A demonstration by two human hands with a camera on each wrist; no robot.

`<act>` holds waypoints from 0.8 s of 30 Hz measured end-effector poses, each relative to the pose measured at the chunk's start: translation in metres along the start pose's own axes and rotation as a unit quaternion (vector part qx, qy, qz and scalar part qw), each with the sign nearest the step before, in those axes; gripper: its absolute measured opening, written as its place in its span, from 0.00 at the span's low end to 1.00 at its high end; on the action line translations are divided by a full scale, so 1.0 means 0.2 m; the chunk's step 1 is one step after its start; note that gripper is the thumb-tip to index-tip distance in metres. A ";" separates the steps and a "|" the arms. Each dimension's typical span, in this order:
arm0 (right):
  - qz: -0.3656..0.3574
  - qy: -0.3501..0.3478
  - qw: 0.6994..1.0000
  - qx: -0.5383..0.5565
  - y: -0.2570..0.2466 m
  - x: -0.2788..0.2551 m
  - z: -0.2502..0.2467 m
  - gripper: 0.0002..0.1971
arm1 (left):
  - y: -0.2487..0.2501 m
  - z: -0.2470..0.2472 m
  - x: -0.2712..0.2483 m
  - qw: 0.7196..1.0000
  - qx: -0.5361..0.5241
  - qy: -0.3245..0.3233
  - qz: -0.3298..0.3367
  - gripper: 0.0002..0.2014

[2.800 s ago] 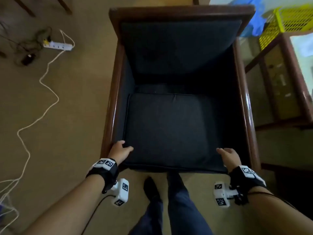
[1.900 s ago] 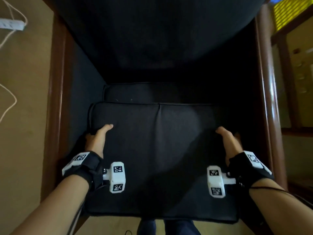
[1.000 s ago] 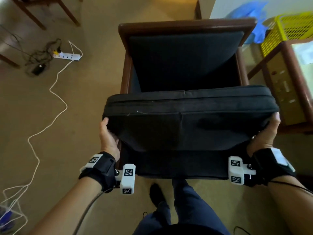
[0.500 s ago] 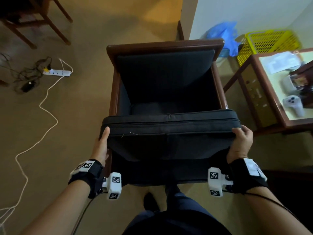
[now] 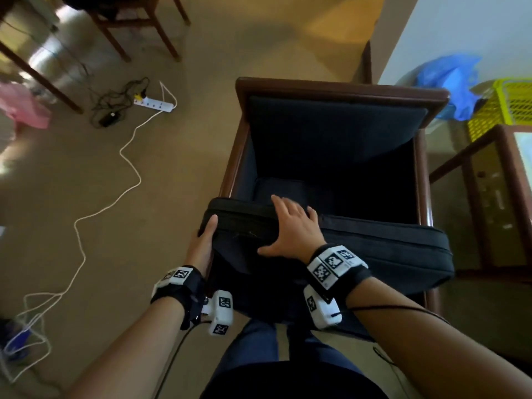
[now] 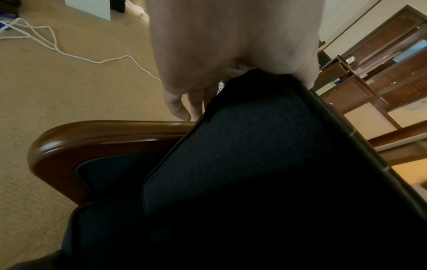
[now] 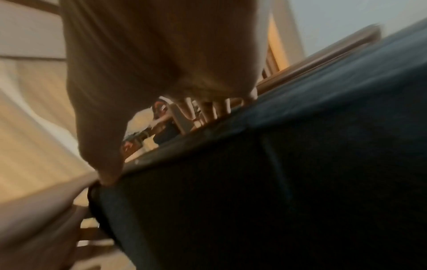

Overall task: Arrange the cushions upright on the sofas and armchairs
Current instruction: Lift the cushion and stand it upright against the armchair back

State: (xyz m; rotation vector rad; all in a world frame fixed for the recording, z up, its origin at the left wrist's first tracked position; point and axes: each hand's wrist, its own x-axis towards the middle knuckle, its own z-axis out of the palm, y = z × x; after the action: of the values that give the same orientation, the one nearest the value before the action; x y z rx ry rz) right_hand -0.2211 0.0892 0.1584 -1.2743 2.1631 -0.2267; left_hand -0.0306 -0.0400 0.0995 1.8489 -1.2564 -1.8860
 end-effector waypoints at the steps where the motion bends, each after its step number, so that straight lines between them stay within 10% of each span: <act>1: -0.001 -0.018 0.999 -0.050 -0.03 0.03 0.03 0.65 | -0.04 -0.02 0.03 1.000 0.000 -0.003 -0.007 0.44; 12: 0.015 0.053 0.988 -0.145 -0.05 0.07 0.17 0.40 | -0.05 -0.13 0.03 0.994 0.088 -0.059 -0.006 0.44; 17: 0.015 0.088 0.991 -0.096 0.02 -0.03 0.05 0.35 | 0.14 -0.14 -0.06 0.975 0.117 -0.159 0.102 0.36; 24: 0.034 0.173 0.984 0.036 0.14 -0.29 -0.38 0.43 | 0.44 -0.06 -0.09 0.870 0.287 -0.326 0.233 0.65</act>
State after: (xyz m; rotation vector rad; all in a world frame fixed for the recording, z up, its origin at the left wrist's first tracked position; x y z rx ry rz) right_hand -0.2657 0.1411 0.2318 -1.1861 2.4582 -0.5269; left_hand -0.0510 -0.0862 0.1741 0.8895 -2.4362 -2.0324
